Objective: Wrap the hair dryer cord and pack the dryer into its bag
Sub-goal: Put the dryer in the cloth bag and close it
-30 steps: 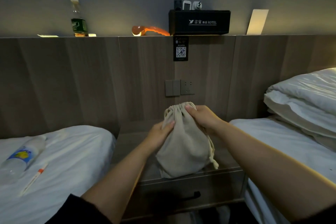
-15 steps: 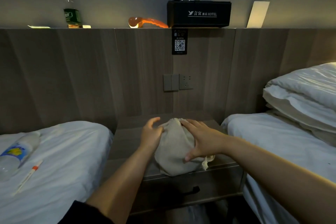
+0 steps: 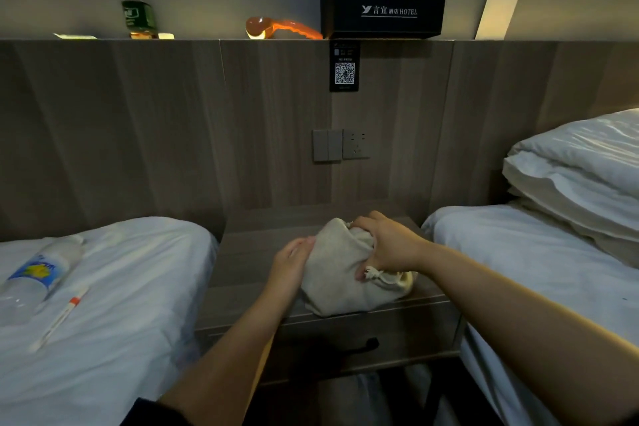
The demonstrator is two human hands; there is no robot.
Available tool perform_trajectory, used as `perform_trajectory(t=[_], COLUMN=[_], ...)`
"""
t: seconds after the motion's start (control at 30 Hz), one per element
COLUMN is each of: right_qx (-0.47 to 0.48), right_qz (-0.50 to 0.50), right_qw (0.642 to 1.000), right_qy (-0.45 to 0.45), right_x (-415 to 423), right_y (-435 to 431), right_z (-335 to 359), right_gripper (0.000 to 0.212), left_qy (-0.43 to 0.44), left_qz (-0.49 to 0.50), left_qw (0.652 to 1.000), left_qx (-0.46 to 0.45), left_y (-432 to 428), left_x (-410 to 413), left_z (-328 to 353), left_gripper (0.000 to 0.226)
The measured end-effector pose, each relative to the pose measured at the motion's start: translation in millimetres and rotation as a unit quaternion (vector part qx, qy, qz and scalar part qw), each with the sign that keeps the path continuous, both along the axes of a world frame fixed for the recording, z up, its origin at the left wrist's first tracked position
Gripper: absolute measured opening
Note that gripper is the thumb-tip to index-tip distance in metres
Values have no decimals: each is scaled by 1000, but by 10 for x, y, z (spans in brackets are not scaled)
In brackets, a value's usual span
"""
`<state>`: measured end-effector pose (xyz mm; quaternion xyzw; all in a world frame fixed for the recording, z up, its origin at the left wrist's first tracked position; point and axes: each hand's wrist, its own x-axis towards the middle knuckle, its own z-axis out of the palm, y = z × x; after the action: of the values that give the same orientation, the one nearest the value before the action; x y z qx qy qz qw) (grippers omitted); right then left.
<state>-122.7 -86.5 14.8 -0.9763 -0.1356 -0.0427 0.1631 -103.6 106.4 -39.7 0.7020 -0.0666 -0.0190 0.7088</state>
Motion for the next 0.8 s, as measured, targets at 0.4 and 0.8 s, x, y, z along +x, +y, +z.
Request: perform_trajectory(t=[0.4,0.8], right_qx=[222,574], right_qz=[-87,-247], right_qw=[970,779], right_qy=[-55,54], right_x=[-661,-1213], right_y=[-306,-846], right_z=[-308,-993], right_gripper=[57,14], left_qy=[50,29], left_qz=[54,-103], left_qw=[994,971], left_qx=[-84,214], left_y=[-500,-318], left_x=[-369,-606], left_z=[1,-1007], left_gripper=[24,39])
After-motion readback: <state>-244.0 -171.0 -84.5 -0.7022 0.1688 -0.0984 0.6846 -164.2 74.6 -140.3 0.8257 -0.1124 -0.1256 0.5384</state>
